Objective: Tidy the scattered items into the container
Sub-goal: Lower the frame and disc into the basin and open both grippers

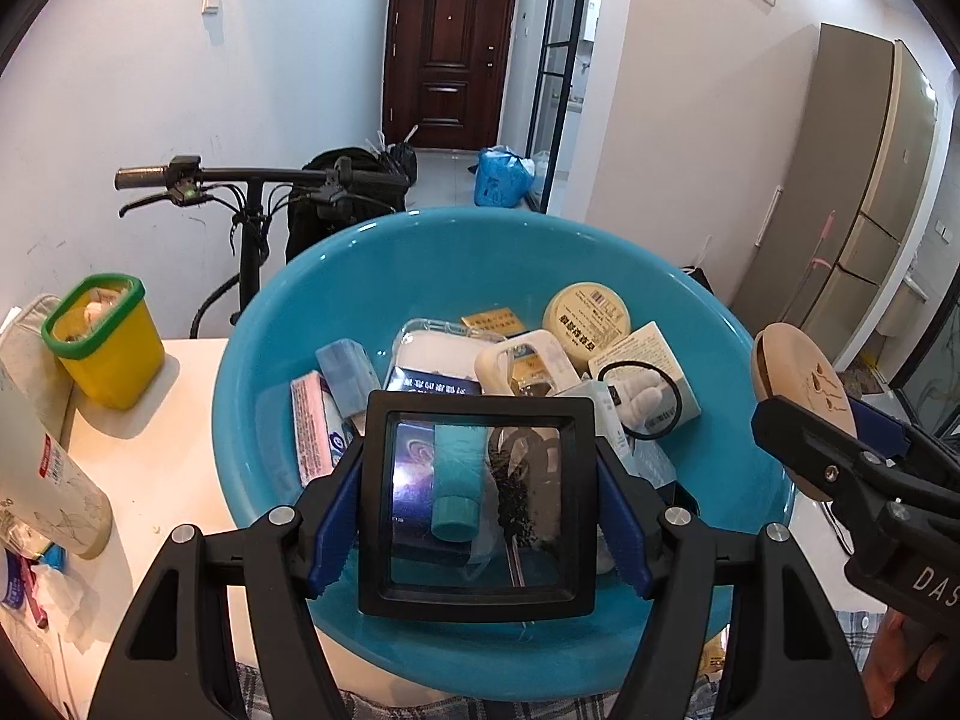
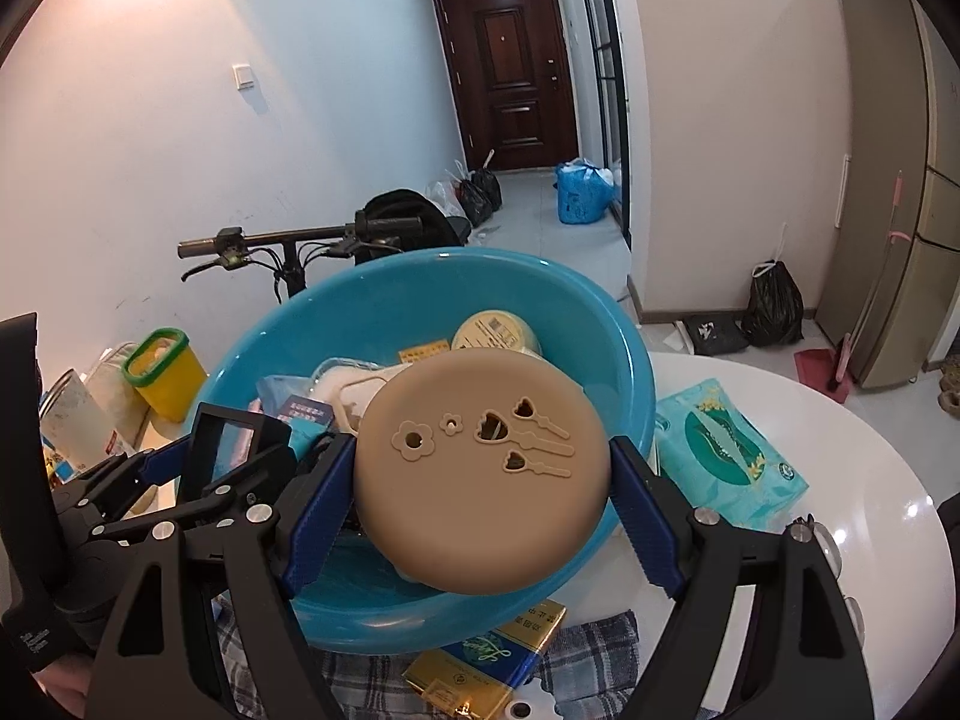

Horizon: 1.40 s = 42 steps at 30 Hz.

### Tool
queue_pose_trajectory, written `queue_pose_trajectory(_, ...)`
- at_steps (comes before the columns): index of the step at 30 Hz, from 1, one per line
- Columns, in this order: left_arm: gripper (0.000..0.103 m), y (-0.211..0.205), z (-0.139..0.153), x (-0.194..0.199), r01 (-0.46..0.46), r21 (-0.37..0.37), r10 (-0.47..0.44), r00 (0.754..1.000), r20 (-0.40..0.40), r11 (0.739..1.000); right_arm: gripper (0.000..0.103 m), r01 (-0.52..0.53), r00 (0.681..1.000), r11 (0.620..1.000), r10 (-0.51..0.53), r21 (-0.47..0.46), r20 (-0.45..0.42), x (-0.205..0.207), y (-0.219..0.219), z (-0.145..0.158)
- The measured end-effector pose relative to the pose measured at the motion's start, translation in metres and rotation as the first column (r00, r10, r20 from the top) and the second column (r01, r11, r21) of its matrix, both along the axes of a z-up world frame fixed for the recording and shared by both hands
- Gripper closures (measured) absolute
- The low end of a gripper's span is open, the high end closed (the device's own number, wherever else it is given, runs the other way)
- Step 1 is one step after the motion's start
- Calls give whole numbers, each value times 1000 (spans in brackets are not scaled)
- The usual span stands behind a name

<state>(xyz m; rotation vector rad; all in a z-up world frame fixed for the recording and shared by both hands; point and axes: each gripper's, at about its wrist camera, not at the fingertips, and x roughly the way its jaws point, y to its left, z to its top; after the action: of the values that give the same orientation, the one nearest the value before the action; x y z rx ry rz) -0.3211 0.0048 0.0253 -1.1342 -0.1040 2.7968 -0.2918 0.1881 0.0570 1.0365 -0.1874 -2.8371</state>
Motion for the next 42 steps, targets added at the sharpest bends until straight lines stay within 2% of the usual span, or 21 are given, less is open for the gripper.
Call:
queue_pose_trajectory(7,31,-2,-3,-2,1,20,-2,1000,15,1000,22,-12,999,1000,12,2,35,-6,-4,-10)
queue_pose_trajectory(11,17,-7,2,0,-27,34,28,1000,-13,999,22,-15,999,1000,17,-22,47,-8,-3,-13)
queue_pose_trajectory(18,17,-28,24,10,-88,86,96,992,-84,992,22,-44,999,998,45,-43,29,-10,-8,-17)
queue_pose_trajectory(22,17,-37,32,12,-102,106,112,989,-96,989,22,-76,997,997,77,-30,31,-12,-19,-25)
queue_pose_trajectory(34,17,-33,35,14,-98,81,106,989,-104,992,22,-104,993,994,103,32,49,-15,-33,-41)
queue_pose_trajectory(37,17,-32,37,15,-98,78,106,989,-107,992,17,-111,993,993,109,48,45,-15,-34,-40)
queue_pose_trajectory(39,17,-32,38,16,-97,80,105,988,-109,992,9,-104,994,993,102,53,31,-13,-33,-37)
queue_pose_trajectory(42,17,-33,41,18,-96,83,105,988,-113,992,7,-99,995,994,98,47,19,-11,-30,-31)
